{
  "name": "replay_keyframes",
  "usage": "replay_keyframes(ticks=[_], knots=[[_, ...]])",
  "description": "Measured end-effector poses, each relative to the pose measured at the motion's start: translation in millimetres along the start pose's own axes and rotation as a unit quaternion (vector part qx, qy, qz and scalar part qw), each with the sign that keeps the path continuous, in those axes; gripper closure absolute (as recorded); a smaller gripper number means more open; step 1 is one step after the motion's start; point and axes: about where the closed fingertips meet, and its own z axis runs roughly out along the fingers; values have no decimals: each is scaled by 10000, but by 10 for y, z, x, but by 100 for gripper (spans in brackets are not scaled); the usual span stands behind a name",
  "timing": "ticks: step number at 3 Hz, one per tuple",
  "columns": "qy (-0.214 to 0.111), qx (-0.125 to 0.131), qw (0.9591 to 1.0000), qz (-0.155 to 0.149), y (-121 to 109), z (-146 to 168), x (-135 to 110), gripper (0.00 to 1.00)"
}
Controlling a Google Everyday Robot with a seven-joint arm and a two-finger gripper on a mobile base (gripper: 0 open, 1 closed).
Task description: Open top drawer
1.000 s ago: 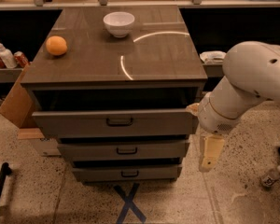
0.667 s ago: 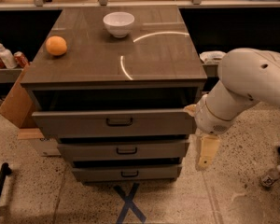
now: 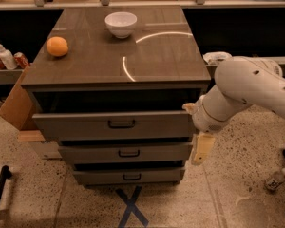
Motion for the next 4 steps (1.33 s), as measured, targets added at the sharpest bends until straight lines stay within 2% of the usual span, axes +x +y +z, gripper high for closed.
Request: replay_keyframes(ticks=[1,4], knots=[[10,5,10000,8,-5,17,1,0],[379,100,9988,-300,-496,461,-162,0]])
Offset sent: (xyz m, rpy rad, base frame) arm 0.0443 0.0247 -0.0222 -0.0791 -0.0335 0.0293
